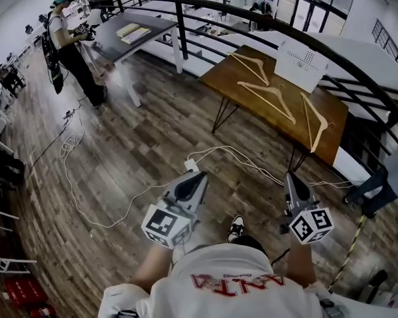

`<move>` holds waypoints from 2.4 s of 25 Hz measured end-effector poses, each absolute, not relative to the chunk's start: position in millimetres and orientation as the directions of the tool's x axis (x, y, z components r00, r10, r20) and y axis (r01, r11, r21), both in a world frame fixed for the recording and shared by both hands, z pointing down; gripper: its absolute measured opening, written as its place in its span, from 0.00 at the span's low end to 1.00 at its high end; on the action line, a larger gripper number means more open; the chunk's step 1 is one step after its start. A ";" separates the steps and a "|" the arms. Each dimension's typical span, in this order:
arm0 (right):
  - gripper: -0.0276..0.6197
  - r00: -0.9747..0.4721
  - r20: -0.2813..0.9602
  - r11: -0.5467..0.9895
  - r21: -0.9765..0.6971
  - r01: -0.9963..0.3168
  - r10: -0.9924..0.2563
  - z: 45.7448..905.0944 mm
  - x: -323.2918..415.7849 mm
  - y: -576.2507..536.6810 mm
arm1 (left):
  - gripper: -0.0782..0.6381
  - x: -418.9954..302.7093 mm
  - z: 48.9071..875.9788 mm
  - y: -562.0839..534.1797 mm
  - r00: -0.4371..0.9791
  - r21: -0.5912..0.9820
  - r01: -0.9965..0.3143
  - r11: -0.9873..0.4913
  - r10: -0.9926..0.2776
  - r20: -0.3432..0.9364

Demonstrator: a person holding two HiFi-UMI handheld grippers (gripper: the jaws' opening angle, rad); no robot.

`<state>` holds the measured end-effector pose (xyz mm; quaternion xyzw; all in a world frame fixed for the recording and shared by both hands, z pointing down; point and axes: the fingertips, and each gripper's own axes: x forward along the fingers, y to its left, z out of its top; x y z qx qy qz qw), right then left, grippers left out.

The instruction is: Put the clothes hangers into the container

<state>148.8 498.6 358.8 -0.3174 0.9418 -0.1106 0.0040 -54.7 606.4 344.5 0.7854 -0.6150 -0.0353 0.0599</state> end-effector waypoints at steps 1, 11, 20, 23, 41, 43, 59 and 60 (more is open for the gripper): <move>0.04 -0.802 0.065 0.777 -0.210 -0.593 -0.594 358.4 147.7 486.9 | 0.12 -55.6 343.5 595.2 0.237 0.137 -0.963 -0.232 -0.971 0.020; 0.04 -0.801 0.084 0.771 -0.229 -0.595 -0.593 366.9 169.7 370.0 | 0.12 -33.4 346.2 478.9 0.245 0.148 -0.961 -0.235 -0.968 0.052; 0.04 -0.793 0.129 0.743 -0.287 -0.604 -0.595 396.8 200.5 272.0 | 0.12 -6.7 353.2 389.7 0.232 0.153 -0.964 -0.217 -0.968 0.093; 0.04 -0.793 0.130 0.735 -0.308 -0.603 -0.596 405.1 203.2 255.0 | 0.12 -5.4 358.8 371.9 0.230 0.157 -0.965 -0.211 -0.967 0.113; 0.04 -0.685 0.188 0.633 -0.274 -0.724 -0.703 408.7 196.9 155.7 | 0.12 -28.5 361.2 229.2 0.381 0.174 -0.914 -0.366 -0.923 0.061; 0.04 -0.684 0.189 0.638 -0.254 -0.727 -0.705 403.9 178.5 140.4 | 0.12 -44.1 361.4 212.3 0.391 0.183 -0.908 -0.376 -0.918 0.058; 0.04 -0.657 0.222 0.629 -0.189 -0.754 -0.720 388.4 48.0 43.6 | 0.12 -164.2 363.2 98.4 0.464 0.252 -0.862 -0.440 -0.885 0.039; 0.04 -0.648 0.227 0.619 -0.190 -0.762 -0.727 389.9 50.8 38.7 | 0.12 -162.2 364.6 91.2 0.475 0.253 -0.856 -0.451 -0.879 0.043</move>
